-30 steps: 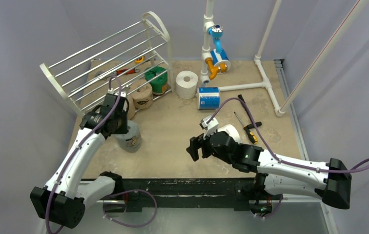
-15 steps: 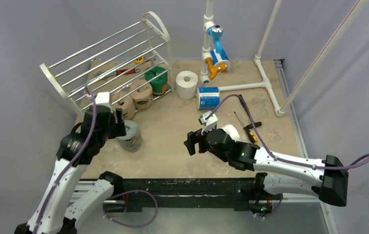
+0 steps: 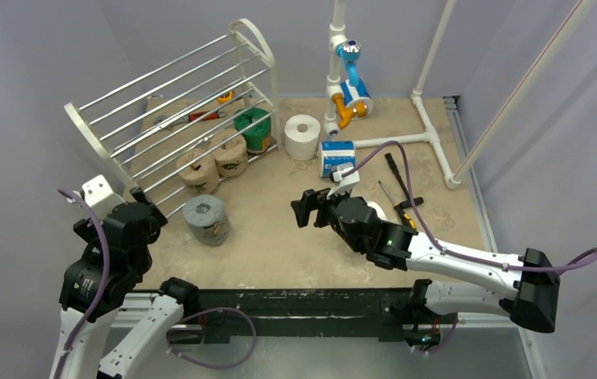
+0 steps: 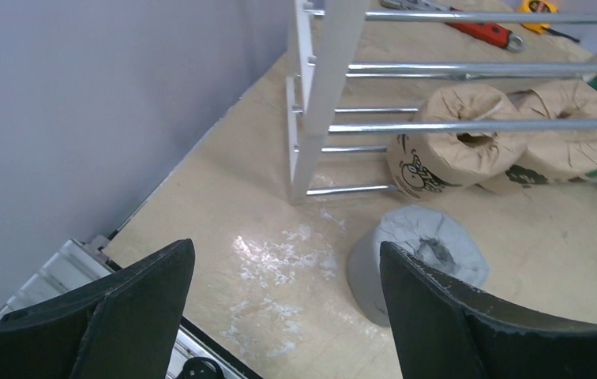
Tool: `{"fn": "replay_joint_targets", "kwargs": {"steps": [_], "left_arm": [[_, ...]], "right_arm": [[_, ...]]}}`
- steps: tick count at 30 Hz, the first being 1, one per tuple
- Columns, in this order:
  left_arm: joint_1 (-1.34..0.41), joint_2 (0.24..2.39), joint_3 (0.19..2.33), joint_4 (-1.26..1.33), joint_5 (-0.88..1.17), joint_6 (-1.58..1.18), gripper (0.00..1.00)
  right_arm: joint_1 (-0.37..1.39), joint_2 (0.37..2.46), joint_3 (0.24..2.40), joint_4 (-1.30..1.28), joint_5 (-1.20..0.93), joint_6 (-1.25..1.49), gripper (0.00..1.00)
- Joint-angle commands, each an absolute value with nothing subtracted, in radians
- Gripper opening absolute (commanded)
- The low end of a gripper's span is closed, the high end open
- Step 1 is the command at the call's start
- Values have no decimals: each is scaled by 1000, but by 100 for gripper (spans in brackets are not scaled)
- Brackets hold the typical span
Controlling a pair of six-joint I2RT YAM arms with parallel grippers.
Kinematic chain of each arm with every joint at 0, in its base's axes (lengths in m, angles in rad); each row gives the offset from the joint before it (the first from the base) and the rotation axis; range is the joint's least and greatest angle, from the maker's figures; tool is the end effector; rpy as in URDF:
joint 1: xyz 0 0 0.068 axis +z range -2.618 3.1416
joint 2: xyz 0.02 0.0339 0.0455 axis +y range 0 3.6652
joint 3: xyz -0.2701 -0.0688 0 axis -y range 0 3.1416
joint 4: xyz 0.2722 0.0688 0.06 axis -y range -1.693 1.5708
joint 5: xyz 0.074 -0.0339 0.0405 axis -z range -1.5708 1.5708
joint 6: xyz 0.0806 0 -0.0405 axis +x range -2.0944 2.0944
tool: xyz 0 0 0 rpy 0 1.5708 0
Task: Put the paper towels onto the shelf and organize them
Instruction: Adjust the shelf at the center of the board.
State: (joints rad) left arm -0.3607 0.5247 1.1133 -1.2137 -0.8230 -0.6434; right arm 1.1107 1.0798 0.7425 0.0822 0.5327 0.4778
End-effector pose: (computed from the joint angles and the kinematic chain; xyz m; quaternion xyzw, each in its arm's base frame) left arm 0.0992 0.0257 0.3745 -0.2953 0.7822 0.1113 0.5373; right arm 0.1735 0.2579 0.2820 -0.0846 0.7756 0.2748 0.5620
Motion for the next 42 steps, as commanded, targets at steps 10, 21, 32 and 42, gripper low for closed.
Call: {"fn": "replay_joint_targets", "kwargs": {"steps": [10, 21, 32, 42], "left_arm": [[-235, 633, 1052, -876, -894, -503, 86], [27, 719, 991, -685, -664, -424, 78], [103, 805, 962, -567, -555, -396, 59], [106, 821, 947, -538, -517, -396, 37]], "right_arm": [[1109, 1010, 772, 134, 559, 476, 82], [1109, 941, 744, 117, 562, 470, 82], [1109, 938, 734, 120, 565, 460, 82], [1109, 941, 726, 123, 573, 452, 82]]}}
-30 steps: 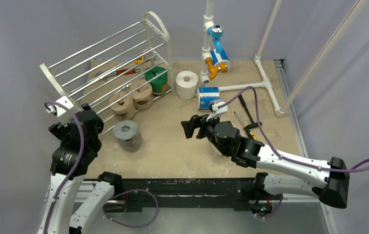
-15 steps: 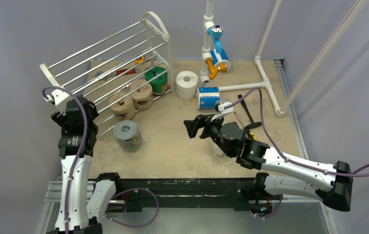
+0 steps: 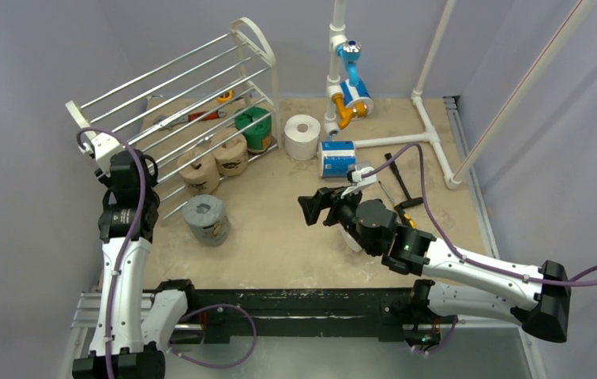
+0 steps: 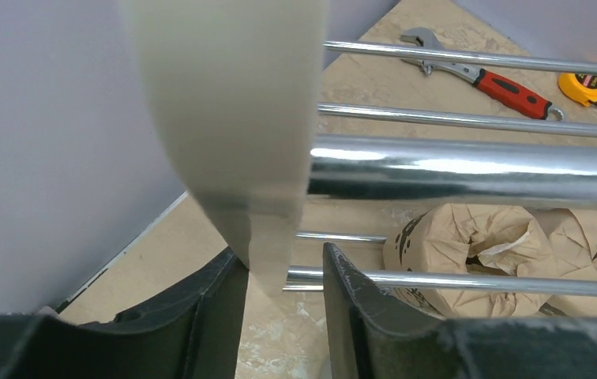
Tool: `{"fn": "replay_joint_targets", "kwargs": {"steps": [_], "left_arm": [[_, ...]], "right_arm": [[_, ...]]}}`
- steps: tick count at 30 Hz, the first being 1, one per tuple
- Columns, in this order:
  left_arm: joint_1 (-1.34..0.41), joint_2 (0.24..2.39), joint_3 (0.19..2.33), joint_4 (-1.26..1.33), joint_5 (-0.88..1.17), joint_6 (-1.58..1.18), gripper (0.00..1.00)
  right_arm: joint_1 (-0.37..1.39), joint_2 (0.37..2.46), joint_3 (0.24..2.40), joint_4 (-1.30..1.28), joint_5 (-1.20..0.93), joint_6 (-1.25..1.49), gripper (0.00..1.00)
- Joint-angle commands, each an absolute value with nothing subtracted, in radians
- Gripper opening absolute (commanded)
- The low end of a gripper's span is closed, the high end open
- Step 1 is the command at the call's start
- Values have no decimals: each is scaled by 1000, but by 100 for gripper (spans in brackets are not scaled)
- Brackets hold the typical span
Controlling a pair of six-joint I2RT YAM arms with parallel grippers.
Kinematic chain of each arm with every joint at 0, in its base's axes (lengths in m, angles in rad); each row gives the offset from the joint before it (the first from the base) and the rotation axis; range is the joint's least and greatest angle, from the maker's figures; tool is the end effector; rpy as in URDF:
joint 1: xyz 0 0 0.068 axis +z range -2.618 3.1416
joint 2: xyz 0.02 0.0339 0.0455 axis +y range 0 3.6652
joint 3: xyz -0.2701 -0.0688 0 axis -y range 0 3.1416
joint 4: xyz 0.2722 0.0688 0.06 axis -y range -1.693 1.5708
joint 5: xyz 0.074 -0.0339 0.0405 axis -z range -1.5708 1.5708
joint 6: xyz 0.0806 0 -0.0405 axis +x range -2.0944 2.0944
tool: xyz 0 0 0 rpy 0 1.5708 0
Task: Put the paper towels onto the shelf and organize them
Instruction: Adjust the shelf at the center of the board.
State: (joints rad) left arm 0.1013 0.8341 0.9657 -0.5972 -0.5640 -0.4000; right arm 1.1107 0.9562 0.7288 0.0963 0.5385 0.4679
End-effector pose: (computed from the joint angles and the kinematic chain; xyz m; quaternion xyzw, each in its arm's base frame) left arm 0.2220 0.0659 0.3450 -0.3443 0.7558 0.1592 0.5338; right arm 0.1636 0.2370 0.3125 -0.0626 0.7431 0.3103 0.5896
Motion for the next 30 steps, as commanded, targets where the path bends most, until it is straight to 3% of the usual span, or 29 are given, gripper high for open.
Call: {"fn": "replay_joint_targets", "kwargs": {"steps": [1, 18, 30], "left_arm": [[106, 816, 943, -541, -510, -398, 34], [104, 687, 935, -704, -377, -447, 3], [103, 613, 973, -846, -241, -496, 0]], "right_arm": [[1109, 940, 726, 124, 575, 451, 82], [1109, 969, 744, 128, 561, 454, 82], [1109, 993, 773, 114, 530, 456, 83]]}}
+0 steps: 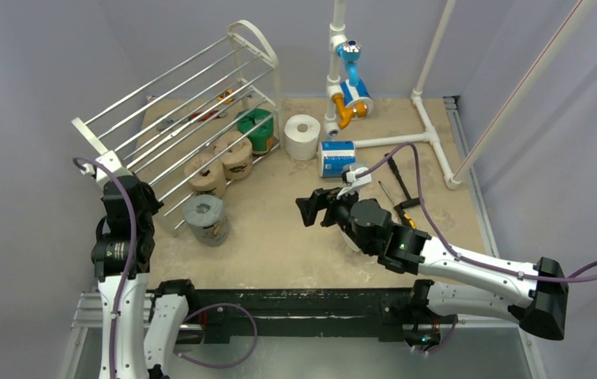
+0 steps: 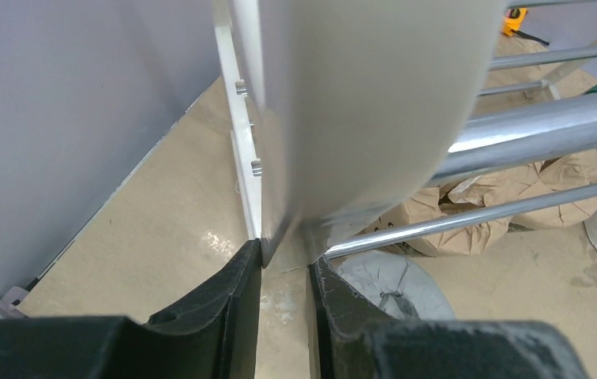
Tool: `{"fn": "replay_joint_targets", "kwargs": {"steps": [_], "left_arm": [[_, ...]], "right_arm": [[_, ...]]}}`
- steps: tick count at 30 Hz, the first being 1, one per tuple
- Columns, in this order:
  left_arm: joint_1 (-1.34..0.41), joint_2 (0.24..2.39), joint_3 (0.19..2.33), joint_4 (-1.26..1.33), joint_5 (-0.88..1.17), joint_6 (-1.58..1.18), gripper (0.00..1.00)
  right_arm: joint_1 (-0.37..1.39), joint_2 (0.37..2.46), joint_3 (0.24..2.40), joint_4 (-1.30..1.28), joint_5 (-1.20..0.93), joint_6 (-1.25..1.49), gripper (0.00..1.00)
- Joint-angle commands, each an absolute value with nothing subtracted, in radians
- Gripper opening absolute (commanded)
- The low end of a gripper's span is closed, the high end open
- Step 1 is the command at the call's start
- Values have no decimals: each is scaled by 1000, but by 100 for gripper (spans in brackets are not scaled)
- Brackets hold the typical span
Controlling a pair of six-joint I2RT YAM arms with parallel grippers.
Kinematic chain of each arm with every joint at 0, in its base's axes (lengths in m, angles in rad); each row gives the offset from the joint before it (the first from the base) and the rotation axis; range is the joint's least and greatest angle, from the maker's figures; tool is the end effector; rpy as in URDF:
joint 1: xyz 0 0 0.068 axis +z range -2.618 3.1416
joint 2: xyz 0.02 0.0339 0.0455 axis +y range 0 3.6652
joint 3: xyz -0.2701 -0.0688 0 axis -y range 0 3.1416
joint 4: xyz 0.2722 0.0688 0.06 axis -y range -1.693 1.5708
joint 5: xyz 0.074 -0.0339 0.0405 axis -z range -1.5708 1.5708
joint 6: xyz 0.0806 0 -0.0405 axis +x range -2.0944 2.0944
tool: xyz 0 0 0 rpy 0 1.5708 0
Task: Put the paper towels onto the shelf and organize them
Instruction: Adjust the shelf at the center of the board.
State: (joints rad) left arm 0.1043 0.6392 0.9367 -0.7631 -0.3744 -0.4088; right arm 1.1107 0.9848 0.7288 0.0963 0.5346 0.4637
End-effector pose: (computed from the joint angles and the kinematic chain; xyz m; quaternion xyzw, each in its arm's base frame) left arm 0.1750 0.0480 0.3449 -0.3067 0.7841 0.0784 0.5338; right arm 0.1659 0.2422 0.3049 -0.0710 0.7506 0.3011 0.5839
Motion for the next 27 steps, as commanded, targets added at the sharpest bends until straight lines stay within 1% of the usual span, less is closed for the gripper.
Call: {"fn": "replay_joint_targets", "kwargs": {"steps": [1, 6, 13, 15, 19, 27], "left_arm": [[103, 604, 975, -857, -232, -500, 0], [104, 582, 981, -903, -170, -529, 0], [102, 546, 949, -933, -103, -588, 0], [102, 540, 938, -937, -98, -596, 0], [101, 544, 936, -936, -111, -591, 0], [102, 548, 918, -925, -13, -643, 0]], "right_arm": [[1109, 999, 778, 114, 521, 452, 82], [1109, 1067, 837, 69, 457, 457, 82], [1109, 1214, 928, 8, 366, 508, 82], [1108, 1254, 952, 2, 303, 540, 82], [1109, 1326, 993, 8, 246, 573, 82], [1112, 1555, 1124, 25, 103, 651, 82]]}}
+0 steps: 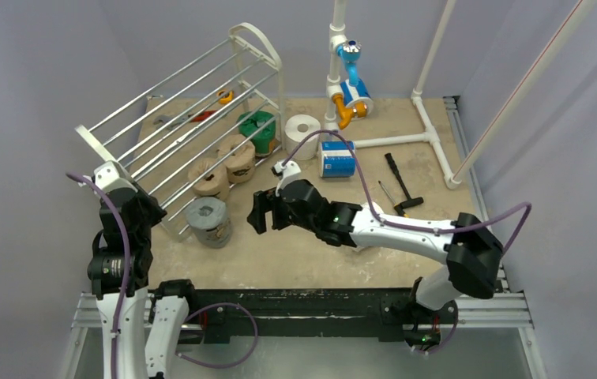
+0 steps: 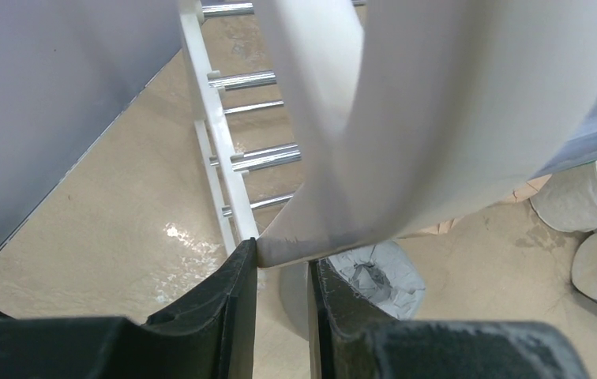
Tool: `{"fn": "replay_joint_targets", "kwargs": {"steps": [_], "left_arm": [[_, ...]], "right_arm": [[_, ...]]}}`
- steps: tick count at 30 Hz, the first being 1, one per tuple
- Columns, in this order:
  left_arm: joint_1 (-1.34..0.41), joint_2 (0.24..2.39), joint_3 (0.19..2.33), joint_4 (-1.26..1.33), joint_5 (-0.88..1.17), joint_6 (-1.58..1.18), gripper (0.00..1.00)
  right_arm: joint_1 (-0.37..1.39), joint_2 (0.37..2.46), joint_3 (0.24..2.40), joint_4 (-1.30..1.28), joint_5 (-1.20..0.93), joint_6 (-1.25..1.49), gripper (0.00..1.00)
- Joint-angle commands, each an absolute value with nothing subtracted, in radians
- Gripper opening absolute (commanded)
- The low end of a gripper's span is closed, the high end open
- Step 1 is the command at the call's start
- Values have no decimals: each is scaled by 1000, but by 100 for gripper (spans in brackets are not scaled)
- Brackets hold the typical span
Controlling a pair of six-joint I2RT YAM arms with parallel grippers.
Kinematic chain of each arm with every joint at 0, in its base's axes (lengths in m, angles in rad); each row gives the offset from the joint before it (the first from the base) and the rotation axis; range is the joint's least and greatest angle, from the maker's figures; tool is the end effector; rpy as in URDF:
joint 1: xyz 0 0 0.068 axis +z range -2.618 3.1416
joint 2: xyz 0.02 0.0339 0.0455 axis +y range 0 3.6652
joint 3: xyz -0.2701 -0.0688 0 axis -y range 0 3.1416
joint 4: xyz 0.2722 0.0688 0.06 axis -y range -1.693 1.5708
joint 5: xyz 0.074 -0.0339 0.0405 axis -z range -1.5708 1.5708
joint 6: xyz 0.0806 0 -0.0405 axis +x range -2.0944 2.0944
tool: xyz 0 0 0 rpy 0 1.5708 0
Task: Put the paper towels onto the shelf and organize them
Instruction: Adjust the shelf at the center of the board.
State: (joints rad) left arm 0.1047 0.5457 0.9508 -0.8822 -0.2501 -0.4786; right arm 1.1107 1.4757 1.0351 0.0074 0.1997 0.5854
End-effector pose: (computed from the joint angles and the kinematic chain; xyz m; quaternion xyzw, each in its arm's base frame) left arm 0.1478 0.0356 0.3463 -0.3058 0.7931 0.0088 0.5267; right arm 0.1942 0.3558 0.2563 -0.1658 0.8235 0.3464 0.4175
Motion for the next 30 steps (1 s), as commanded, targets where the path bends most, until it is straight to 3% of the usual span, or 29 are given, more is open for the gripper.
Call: {"fn": "replay_joint_targets", "kwargs": {"steps": [1, 21, 30], "left_arm": [[102, 544, 913, -924, -6, -651, 0], [102, 519, 889, -936, 34, -620, 0], [102, 509, 889, -948, 35, -618, 14]], "right_arm": [[1111, 1585, 1145, 24, 86, 663, 82], [1115, 1963, 1528, -116, 69, 739, 78], [1115, 2004, 1556, -182, 106, 724, 71]]}}
